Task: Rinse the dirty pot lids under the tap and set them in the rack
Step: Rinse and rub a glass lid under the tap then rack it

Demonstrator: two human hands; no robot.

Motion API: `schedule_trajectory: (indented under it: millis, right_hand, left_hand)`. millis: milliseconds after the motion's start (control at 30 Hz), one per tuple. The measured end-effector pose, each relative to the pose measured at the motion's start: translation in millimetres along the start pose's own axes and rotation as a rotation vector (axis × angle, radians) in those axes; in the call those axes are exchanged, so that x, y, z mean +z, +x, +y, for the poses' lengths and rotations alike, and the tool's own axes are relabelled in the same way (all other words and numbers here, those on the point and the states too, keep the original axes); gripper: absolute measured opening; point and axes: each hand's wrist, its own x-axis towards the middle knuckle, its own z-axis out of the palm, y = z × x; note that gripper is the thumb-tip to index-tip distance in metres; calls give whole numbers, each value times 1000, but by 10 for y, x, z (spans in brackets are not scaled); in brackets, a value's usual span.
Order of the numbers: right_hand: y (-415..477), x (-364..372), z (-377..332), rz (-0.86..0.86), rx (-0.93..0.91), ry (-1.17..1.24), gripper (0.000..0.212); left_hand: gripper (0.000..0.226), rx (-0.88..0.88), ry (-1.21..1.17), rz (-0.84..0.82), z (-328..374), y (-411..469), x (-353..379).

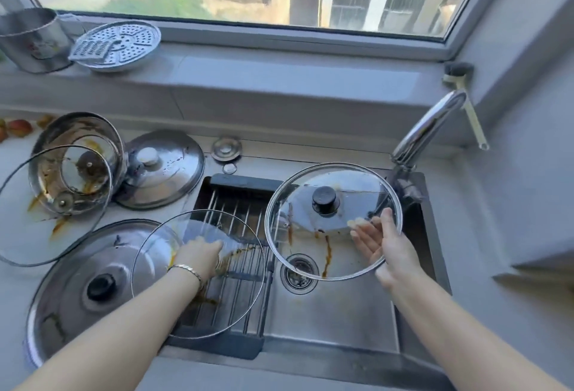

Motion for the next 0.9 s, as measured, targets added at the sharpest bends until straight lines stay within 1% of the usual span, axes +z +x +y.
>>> schedule_trajectory:
  millis: [167, 300, 433, 467, 500, 533, 567, 600, 633, 667, 700, 733, 767, 833, 900]
  right_hand:
    - [62, -43, 71, 1, 18, 32, 30]
    - [91, -48, 97, 16, 30, 79, 29]
    - [126, -42, 85, 43, 28, 88, 29]
    - [136, -44, 77, 46, 26, 87, 29]
    - [148, -50, 65, 47, 24, 85, 29]
    - [158, -60, 49, 49, 24, 80, 29]
    - [167, -71, 32, 49, 26, 76, 29]
    - [174, -78, 15, 46, 30, 71, 29]
    - [178, -89, 1, 40, 36, 69, 29]
    - [178, -99, -11, 33, 44, 70, 29]
    - [176, -120, -22, 25, 50, 72, 29]
    - [174, -150, -35, 16, 56, 75, 29]
    - [173, -184, -53, 5, 62, 78, 29]
    - [170, -256, -99, -11, 81, 79, 29]
    - [173, -343, -143, -30, 107, 58, 29]
  left_hand:
    - [35, -50, -47, 22, 53, 6, 7]
    - [38, -52, -61, -54, 87, 33, 1]
    - [43, -32, -27, -90, 132, 37, -62]
    - [43, -34, -36, -80, 146, 44, -96]
    - [44, -38, -117, -30, 177, 53, -142]
    - [44, -51, -283, 41, 231, 57, -217]
    - [44, -83, -553, 104, 309, 50, -321]
    - [44, -139, -923, 104, 404, 39, -463]
    - [46, -197, -1349, -9, 510, 22, -628]
    - [53, -237, -1737, -197, 621, 6, -777]
    - [62, -256, -2019, -379, 715, -17, -887]
    - [67, -261, -2190, -488, 790, -36, -965]
    - [68, -271, -2289, -513, 847, -47, -1013]
    - [61, -300, -2394, -468, 936, -57, -1040]
    - [53, -338, -2417, -415, 1028, -46, -1017]
